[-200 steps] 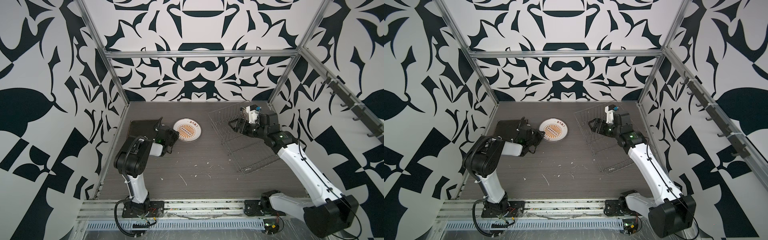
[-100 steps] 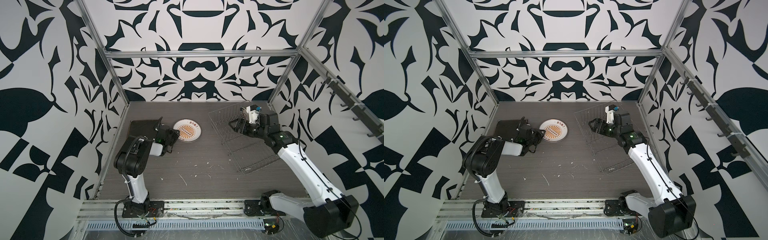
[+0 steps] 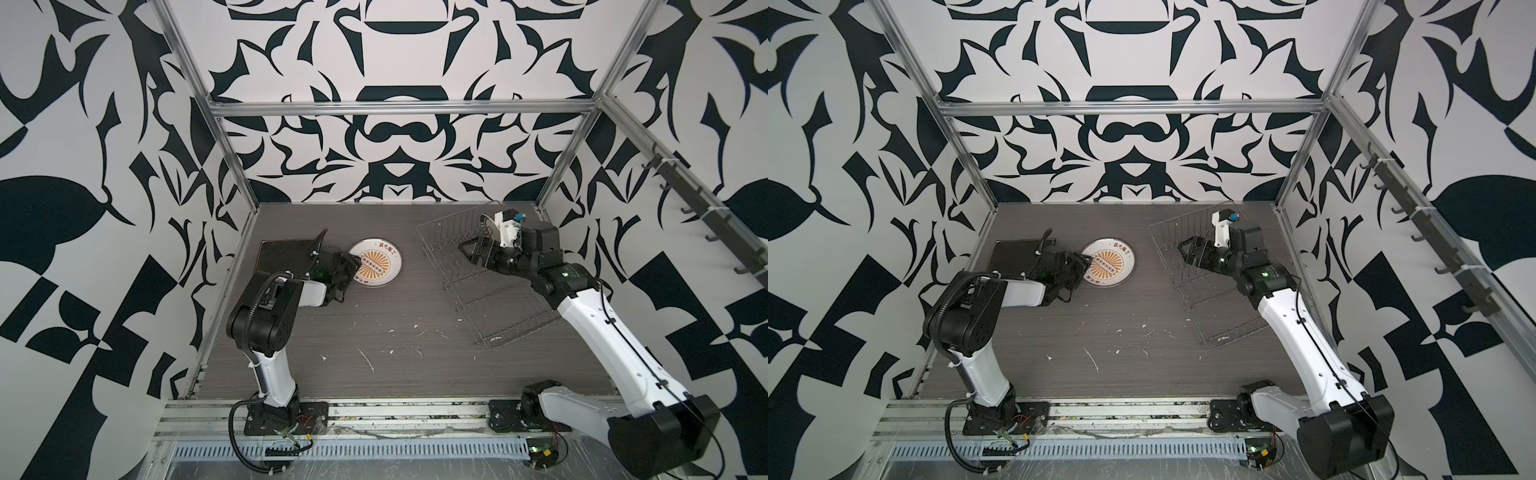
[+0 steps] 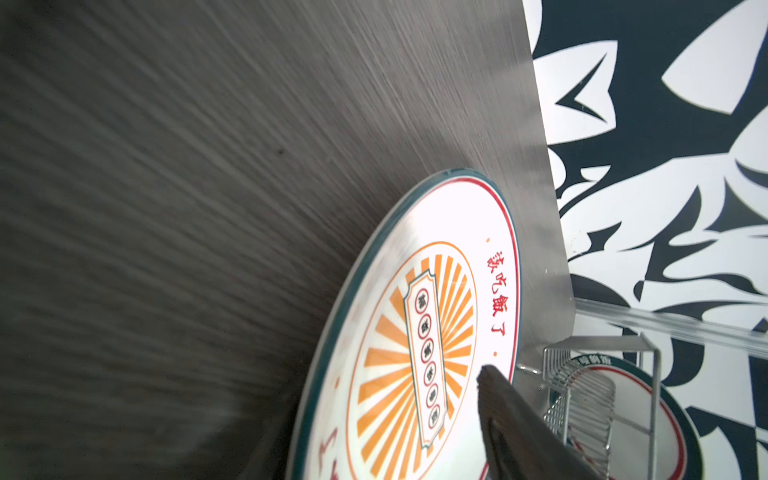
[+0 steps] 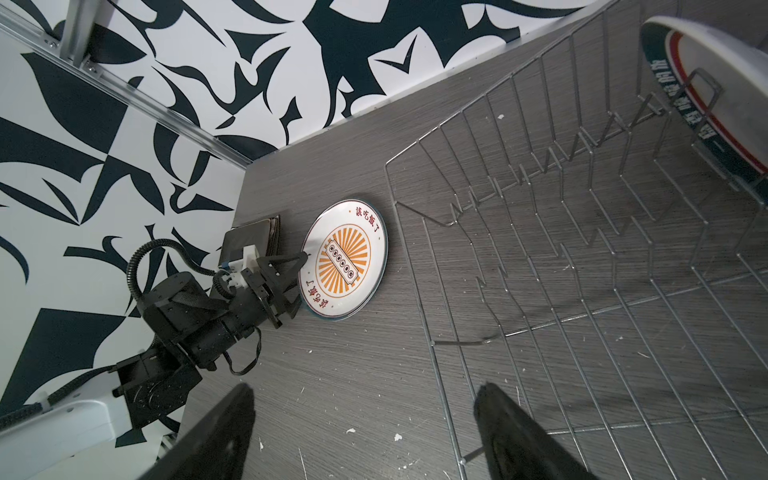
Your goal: Unload the plates from the dish rack
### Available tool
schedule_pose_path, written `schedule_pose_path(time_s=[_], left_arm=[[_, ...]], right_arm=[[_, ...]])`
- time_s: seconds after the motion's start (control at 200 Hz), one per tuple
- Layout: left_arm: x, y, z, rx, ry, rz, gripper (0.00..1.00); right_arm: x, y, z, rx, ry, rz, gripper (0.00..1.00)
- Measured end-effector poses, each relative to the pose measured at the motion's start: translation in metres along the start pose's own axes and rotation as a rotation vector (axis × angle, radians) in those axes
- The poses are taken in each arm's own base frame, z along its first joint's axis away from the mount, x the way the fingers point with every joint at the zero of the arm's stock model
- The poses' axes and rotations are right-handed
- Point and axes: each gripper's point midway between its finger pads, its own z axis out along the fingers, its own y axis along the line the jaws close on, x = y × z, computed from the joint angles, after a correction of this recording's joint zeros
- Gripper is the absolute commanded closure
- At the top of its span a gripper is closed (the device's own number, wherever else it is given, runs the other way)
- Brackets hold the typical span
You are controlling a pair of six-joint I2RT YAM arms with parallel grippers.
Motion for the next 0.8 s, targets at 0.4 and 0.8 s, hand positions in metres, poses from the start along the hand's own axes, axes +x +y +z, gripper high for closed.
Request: schedule_pose_path(time_s=[0.4,0.8], left_arm=[[-0.004,0.003,-0.009,-0.047,-0.017,0.002,0.17],[-0.007,-0.003,-0.028,-0.064,-0.026,0.024,0.16]], right_arm=[[0.001,-0.013,-0.003,0.071,-0.008,-0.029,0.13],[-0.019,-0.066,-0.026,0.448,-0.037,-0.198,0.22]])
